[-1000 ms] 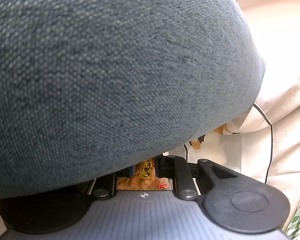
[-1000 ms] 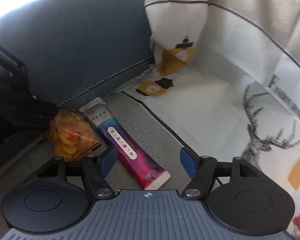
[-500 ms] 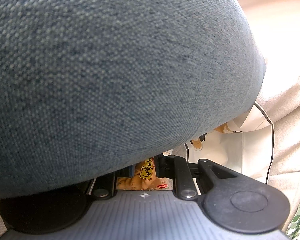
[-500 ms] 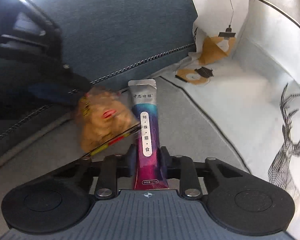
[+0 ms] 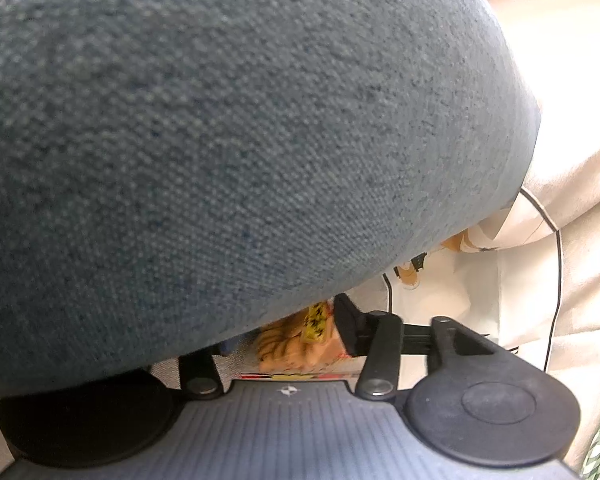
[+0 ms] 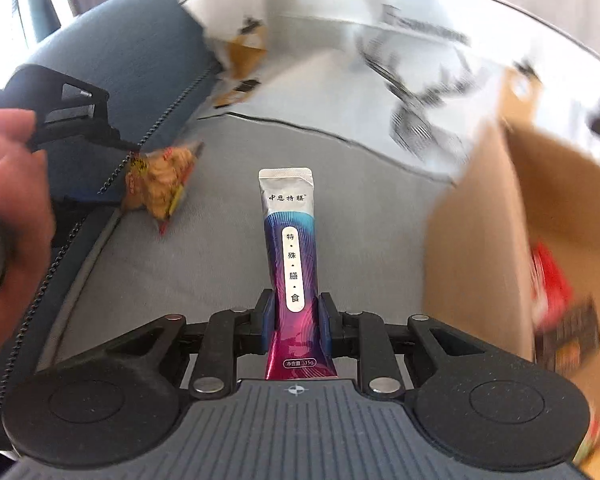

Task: Organize snacks
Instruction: 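Close right gripper on the purple tube snack while left gripper closes on the cracker bag, then lift the cracker bag with left gripper while right gripper lifts the purple tube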

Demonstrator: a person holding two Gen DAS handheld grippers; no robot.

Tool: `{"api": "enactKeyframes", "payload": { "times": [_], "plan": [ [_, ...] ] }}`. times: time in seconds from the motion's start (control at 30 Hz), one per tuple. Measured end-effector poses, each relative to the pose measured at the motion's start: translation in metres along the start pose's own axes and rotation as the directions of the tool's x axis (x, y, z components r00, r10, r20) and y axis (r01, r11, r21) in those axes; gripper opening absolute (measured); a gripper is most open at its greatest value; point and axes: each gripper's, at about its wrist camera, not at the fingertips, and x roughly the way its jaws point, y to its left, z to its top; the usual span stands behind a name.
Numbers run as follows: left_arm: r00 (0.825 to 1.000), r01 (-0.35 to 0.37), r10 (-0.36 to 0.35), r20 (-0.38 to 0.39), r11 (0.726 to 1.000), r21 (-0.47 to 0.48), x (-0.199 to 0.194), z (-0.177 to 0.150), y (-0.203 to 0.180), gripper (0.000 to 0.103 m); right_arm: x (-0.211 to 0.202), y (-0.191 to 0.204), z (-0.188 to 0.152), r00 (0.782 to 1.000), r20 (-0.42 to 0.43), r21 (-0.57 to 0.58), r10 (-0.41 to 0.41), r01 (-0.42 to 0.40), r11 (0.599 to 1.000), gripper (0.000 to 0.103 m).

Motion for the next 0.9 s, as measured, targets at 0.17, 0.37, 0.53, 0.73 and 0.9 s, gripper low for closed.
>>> {"api": "enactKeyframes", "payload": {
  "times": [0.17, 0.37, 0.53, 0.73, 0.9],
  "plan": [
    [0.999, -0.035, 0.036, -0.002, 0.997, 0.061, 0.007, -0.004, -0.009, 0.074, -0.011, 0.005, -0.048, 0.999, 0.03, 0.076, -0.027, 0.024, 0.997, 0.024],
    [0.998, -0.06, 0.058, 0.026, 0.994, 0.089, 0.014, -0.01, -0.018, 0.082, 0.01, 0.006, -0.069, 0.999, 0.02, 0.168, -0.046, 0.042, 0.985, 0.025],
    [0.996, -0.085, 0.079, 0.045, 0.988, 0.126, 0.021, -0.019, -0.029, 0.085, 0.013, 0.004, -0.065, 0.998, 0.031, 0.149, -0.061, 0.056, 0.987, 0.037],
    [0.994, -0.101, 0.091, 0.061, 0.979, 0.177, 0.03, -0.033, -0.043, 0.086, 0.021, -0.002, -0.061, 0.997, 0.021, 0.159, -0.075, 0.071, 0.985, 0.045],
    [0.993, -0.107, 0.091, 0.08, 0.969, 0.223, 0.04, -0.044, -0.053, 0.087, 0.026, 0.0, -0.057, 0.996, 0.028, 0.149, -0.09, 0.085, 0.985, 0.044]
  ]
}}
